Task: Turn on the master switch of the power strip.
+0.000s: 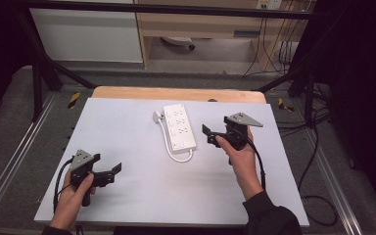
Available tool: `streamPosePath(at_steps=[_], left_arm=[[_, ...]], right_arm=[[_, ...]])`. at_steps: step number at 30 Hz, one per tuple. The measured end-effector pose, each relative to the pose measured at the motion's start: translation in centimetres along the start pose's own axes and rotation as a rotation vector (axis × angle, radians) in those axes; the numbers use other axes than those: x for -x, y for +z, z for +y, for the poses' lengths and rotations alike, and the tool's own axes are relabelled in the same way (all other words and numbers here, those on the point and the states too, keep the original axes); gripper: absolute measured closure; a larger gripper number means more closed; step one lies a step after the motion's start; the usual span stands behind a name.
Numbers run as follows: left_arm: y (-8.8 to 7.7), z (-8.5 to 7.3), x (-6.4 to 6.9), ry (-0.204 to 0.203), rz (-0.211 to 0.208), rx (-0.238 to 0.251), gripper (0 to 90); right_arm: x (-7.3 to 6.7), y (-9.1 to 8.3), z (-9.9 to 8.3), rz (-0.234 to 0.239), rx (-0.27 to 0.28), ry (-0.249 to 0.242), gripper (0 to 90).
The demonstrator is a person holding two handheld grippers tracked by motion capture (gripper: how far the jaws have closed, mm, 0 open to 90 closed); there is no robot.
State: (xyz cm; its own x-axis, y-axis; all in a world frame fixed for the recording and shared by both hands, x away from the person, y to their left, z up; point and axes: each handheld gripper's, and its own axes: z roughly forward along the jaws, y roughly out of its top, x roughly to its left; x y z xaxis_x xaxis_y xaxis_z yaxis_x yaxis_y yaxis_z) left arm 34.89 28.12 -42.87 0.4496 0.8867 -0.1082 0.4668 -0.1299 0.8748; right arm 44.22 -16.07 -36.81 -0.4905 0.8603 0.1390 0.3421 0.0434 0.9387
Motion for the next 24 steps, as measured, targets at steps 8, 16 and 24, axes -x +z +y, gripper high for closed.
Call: streamPosePath(at_steps=[8, 16, 24], left_arm=[[-0.1, 0.0, 0.2, 0.011, -0.009, -0.004, 7.0], [0.0, -0.1, 0.3, 0.017, -0.017, -0.011, 7.0], [0.0, 0.0, 0.3, 0.019, -0.014, -0.014, 7.0]], right_arm=[[-0.1, 1.0, 0.4, 0.009, 0.008, 0.008, 7.0], [-0.2, 2.2, 0.7, 0.009, -0.001, 0.016, 10.9], [-0.2, 3.2, 0.6, 0.005, 0.004, 0.026, 19.5]])
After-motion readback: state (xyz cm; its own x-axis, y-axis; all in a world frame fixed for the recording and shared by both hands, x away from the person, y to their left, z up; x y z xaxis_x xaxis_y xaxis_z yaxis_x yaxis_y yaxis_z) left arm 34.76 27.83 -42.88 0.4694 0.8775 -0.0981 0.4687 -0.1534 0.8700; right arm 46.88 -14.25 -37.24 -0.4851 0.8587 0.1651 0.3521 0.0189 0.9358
